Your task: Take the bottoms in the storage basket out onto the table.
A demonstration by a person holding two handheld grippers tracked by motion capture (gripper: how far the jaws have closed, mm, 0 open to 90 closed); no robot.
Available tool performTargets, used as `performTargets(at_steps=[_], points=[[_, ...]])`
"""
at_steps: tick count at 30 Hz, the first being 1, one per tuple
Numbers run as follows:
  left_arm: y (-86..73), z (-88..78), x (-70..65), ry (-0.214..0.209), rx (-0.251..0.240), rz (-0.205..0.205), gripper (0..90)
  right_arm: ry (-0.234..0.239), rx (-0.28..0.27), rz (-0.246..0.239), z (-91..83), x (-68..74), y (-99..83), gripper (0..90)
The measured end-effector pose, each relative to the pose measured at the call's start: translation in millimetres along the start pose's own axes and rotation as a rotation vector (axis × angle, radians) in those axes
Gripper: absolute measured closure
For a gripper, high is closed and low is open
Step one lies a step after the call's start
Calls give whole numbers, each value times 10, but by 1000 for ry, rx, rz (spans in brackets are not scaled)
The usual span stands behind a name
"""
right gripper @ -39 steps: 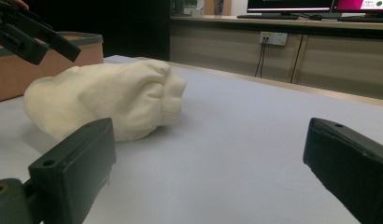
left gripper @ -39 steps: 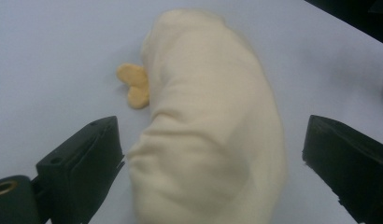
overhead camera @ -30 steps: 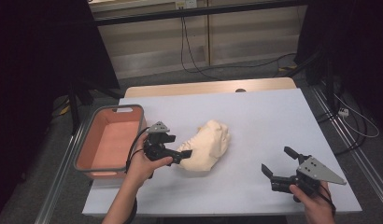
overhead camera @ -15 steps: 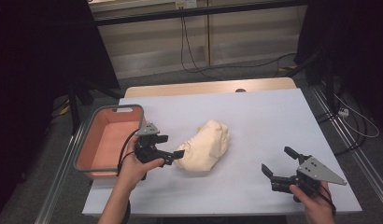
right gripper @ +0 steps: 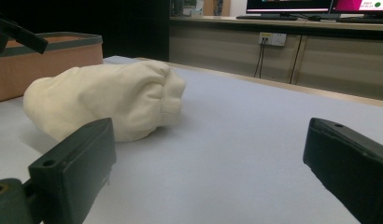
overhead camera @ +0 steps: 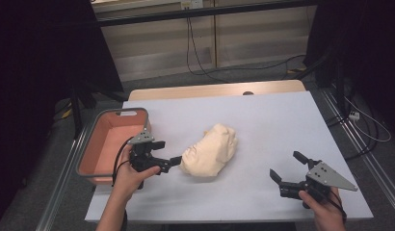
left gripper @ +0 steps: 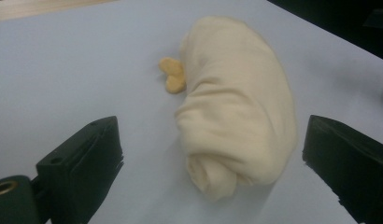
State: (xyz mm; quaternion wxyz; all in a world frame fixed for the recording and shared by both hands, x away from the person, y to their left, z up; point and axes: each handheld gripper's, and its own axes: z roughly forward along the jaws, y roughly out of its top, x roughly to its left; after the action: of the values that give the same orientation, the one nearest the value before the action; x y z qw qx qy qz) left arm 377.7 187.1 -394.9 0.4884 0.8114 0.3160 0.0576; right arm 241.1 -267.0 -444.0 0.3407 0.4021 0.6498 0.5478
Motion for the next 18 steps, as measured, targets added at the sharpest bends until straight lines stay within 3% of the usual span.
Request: performTargets(at_steps=[10,18], points=[[-64,-131,31,8,-40,-3,48,-4,-2,0,-5,0,1,22],[-133,-192,60,19,-46,-1,48,-4,-3,0,-6,1,2,22]])
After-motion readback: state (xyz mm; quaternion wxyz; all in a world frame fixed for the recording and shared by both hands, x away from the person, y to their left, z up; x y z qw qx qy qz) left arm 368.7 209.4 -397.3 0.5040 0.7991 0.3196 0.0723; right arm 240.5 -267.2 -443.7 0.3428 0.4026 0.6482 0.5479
